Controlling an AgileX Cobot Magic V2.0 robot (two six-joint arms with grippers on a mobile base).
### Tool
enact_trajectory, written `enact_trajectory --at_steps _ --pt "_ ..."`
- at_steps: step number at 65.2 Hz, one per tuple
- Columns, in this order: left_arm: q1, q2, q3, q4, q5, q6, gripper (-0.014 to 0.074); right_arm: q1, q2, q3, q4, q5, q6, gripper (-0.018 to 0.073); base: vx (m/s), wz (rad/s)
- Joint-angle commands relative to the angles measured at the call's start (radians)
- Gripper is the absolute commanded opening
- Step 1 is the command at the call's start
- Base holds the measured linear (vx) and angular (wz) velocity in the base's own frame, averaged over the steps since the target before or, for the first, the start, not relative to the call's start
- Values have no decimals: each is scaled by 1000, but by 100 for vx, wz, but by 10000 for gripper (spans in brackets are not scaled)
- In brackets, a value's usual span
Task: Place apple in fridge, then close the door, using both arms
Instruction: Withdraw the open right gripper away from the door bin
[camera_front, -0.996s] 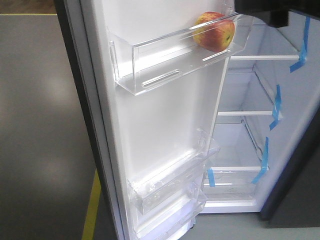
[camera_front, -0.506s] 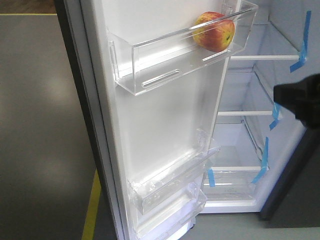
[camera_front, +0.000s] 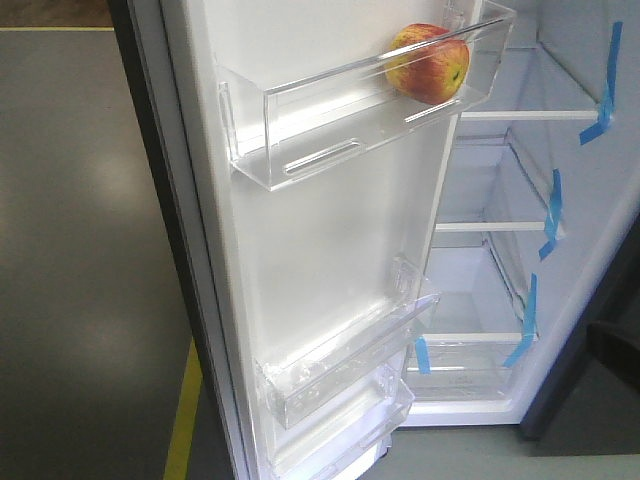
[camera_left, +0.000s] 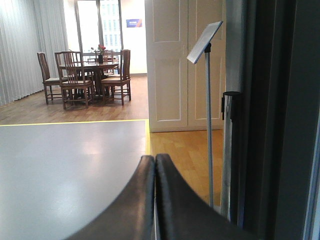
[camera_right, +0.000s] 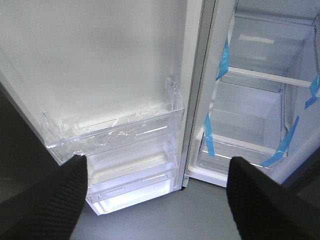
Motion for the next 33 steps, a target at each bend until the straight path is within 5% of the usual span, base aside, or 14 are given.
enact_trajectory --at_steps 1,33 --pt "1 -15 29 -11 -73 -2 -6 1 -43 18 0 -73 0 543 0 0" --pt "1 -15 29 -11 -73 -2 -6 1 -369 75 107 139 -70 543 0 0"
